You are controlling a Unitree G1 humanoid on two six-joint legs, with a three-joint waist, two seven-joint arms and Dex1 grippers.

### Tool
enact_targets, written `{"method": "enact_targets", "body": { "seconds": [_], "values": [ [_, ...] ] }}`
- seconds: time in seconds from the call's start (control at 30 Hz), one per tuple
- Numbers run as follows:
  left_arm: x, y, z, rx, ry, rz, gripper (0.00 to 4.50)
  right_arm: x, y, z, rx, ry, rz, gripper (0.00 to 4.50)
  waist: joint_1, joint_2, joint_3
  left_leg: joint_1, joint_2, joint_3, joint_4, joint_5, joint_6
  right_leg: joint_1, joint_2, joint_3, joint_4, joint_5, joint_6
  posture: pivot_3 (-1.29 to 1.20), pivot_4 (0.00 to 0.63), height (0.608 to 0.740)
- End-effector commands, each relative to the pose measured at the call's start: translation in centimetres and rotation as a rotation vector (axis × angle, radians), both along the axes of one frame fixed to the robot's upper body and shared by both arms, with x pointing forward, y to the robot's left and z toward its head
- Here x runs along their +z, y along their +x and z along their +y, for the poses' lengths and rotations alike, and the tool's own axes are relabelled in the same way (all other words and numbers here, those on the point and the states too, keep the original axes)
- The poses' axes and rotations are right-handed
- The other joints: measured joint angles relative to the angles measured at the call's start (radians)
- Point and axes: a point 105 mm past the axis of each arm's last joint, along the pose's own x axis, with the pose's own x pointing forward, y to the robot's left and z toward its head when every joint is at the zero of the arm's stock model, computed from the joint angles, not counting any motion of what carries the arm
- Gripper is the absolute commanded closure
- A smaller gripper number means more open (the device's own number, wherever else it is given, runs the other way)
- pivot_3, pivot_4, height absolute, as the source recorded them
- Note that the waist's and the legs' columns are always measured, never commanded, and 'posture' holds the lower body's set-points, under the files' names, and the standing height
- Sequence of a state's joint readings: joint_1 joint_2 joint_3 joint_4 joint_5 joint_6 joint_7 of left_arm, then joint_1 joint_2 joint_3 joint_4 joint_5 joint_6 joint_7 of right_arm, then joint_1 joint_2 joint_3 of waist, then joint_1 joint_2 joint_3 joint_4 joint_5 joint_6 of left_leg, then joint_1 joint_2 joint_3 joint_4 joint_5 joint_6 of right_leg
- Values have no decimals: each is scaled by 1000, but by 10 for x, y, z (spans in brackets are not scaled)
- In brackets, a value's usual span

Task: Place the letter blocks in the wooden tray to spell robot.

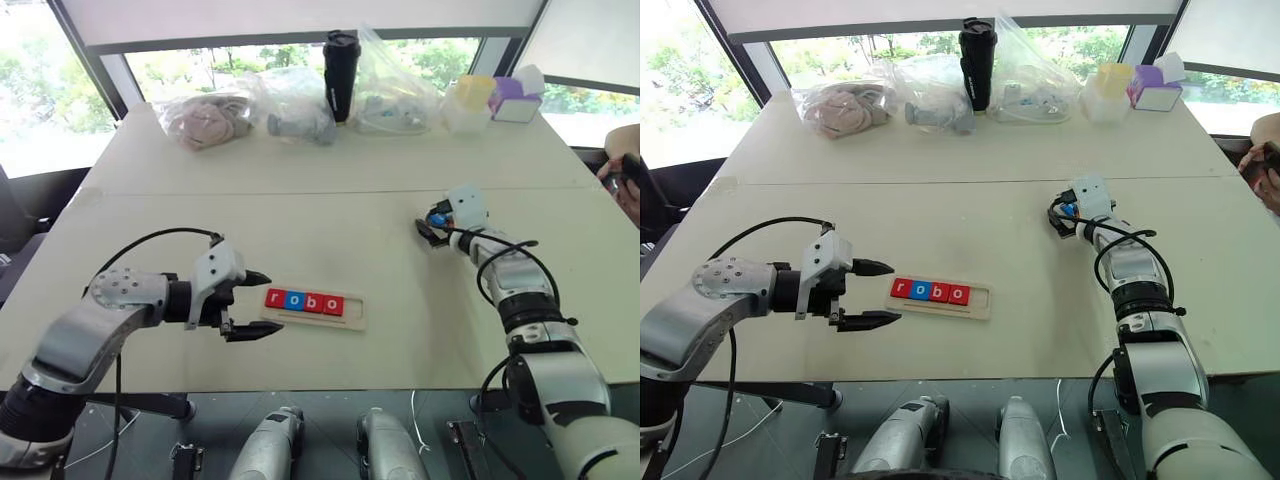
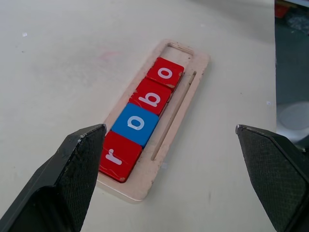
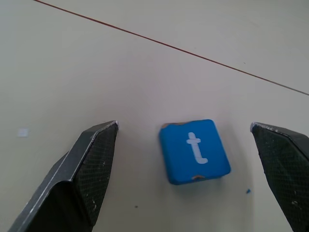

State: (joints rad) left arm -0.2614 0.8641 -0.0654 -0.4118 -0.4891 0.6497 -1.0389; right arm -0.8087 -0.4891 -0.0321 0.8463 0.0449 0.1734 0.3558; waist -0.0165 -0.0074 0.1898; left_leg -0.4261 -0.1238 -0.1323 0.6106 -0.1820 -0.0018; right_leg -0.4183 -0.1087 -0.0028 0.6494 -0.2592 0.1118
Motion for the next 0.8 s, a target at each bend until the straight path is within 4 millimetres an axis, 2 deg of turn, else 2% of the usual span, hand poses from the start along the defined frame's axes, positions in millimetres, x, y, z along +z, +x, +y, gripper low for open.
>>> {"method": "enact_targets", "body": {
  "seconds": [0.03,0.2,0.23,0.27,0.43,0.53,0.63,0.73,0.8],
  "values": [
    [7,-1,0,-2,8,-37,0,2,2,-7,-37,55,-1,38,0,0,0,0,0,0,0,0,0,0,0,0,0,0,0,0,150,740],
    [8,0,0,1,7,-41,0,-9,-1,-6,-23,83,63,38,0,0,0,0,0,0,0,0,0,0,0,0,0,0,0,0,150,740],
    [8,0,0,1,6,-41,0,-11,-1,-6,-20,79,69,555,0,0,0,1,0,0,0,0,0,1,1,0,0,0,0,0,150,740],
    [8,0,-1,1,5,-42,0,-12,-2,-6,-16,76,72,866,0,0,0,1,0,0,0,0,0,1,1,0,0,0,0,0,150,740],
    [8,1,-2,-3,1,-41,0,-10,-2,-6,-14,64,69,3323,3,0,0,1,0,-1,1,0,0,1,1,0,0,0,0,0,150,740],
    [8,1,-3,-5,-2,-41,0,0,-2,-10,-30,56,42,3313,3,0,0,1,0,-1,1,0,0,2,1,0,0,0,0,0,150,740],
    [9,1,-3,-7,-5,-43,0,27,-8,-16,-64,68,-29,3313,5,0,0,1,0,-1,0,0,0,1,1,1,0,0,0,0,150,740],
    [10,1,-2,-8,-6,-44,0,51,-29,-16,-132,148,-76,3313,5,0,0,-1,0,-1,0,0,0,-1,0,1,0,0,0,0,150,740],
    [10,1,-2,-12,-8,-43,0,54,-51,-11,-182,201,-65,3313,5,0,0,-1,0,-1,-2,0,0,-3,-2,1,1,0,0,0,150,740]
  ]
}}
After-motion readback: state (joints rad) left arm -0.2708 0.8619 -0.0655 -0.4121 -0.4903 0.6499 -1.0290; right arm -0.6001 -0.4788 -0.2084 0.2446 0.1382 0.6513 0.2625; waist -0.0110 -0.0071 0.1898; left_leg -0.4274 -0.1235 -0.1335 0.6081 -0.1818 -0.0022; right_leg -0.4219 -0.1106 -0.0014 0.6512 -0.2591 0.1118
